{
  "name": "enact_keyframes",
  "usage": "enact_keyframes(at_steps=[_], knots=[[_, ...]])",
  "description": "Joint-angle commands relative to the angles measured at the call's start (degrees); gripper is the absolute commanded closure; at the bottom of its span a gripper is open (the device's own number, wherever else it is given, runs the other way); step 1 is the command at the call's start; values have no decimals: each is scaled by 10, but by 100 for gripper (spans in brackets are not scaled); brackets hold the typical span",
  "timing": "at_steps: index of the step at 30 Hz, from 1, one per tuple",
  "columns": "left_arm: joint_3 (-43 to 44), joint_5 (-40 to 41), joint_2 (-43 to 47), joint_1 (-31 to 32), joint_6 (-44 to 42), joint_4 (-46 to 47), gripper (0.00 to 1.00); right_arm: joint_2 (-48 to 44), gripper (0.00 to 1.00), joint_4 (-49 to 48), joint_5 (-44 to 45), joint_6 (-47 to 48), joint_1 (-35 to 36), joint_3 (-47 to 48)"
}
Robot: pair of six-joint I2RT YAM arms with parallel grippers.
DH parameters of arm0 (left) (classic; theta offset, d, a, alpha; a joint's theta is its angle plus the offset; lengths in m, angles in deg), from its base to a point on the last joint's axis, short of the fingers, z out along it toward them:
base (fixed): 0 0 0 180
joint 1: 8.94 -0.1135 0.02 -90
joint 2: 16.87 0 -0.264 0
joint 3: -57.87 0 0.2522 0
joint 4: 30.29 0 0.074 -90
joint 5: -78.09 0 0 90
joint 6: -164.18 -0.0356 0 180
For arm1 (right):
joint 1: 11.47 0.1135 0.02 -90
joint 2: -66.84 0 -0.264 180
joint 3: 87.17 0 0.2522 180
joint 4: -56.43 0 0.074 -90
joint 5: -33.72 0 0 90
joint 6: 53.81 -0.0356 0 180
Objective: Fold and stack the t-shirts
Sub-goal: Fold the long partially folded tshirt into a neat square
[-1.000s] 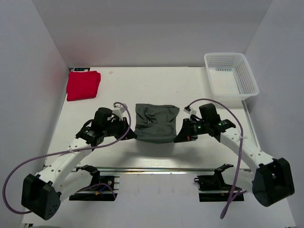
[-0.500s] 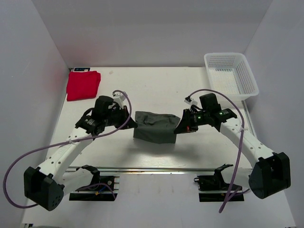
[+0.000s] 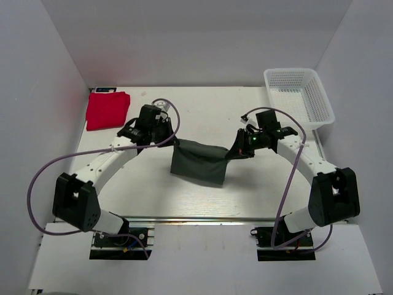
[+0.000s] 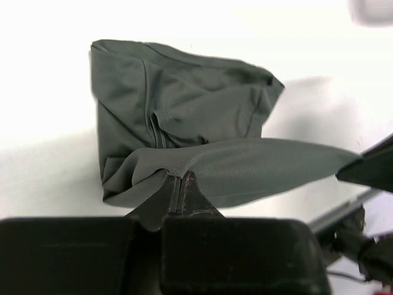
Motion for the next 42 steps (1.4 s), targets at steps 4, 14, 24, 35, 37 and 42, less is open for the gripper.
enact_keyframes(at_steps=[4, 14, 24, 35, 37, 42], knots=[[76, 45, -80, -6, -14, 17, 100, 42, 100, -15, 2, -4, -24, 47], [188, 50, -215, -17, -25, 22, 100, 104, 100, -36, 35, -6, -53, 74], [281, 6, -356, -40, -30, 81, 33, 245, 51, -127, 44, 22, -81, 172], [243, -43, -289, -41, -66, 117, 0, 206, 10, -157, 61, 40, -85, 143], [218, -56, -274, -34, -100, 131, 0, 177, 10, -157, 52, 42, -84, 109], [204, -53, -297, -18, -192, 138, 3, 132, 10, -177, 65, 63, -78, 59]])
